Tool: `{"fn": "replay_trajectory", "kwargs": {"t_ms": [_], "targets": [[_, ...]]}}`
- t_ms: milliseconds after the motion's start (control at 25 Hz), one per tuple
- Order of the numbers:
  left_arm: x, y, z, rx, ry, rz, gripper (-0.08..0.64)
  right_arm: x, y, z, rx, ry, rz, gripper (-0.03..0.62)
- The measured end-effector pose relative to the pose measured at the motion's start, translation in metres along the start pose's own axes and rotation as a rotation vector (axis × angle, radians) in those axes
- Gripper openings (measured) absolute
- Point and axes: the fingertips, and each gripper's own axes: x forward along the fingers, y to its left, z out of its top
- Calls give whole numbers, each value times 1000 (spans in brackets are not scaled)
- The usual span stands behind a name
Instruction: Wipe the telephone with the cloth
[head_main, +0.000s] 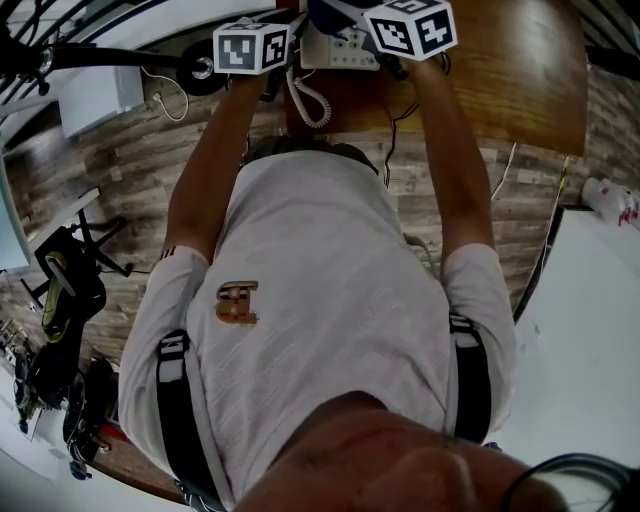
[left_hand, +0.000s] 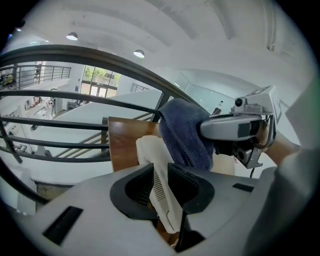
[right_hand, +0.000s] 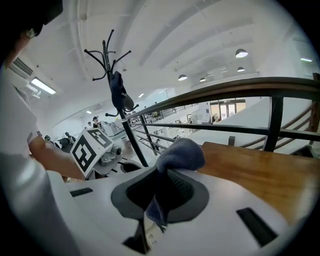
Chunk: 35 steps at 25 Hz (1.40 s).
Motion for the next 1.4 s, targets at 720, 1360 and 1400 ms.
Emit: {"fn": "replay_trajectory", "kwargs": {"t_ms": [720, 1360, 1400], "targets": [[6, 4, -3, -3, -10, 0, 92, 24, -49, -42, 43, 200, -194, 60], [7, 4, -5, -8, -10, -20, 94, -42, -107, -82, 164, 210, -463, 60], [7, 4, -6, -8, -9, -20, 94, -46, -105, -80, 161, 201, -468, 60]]}}
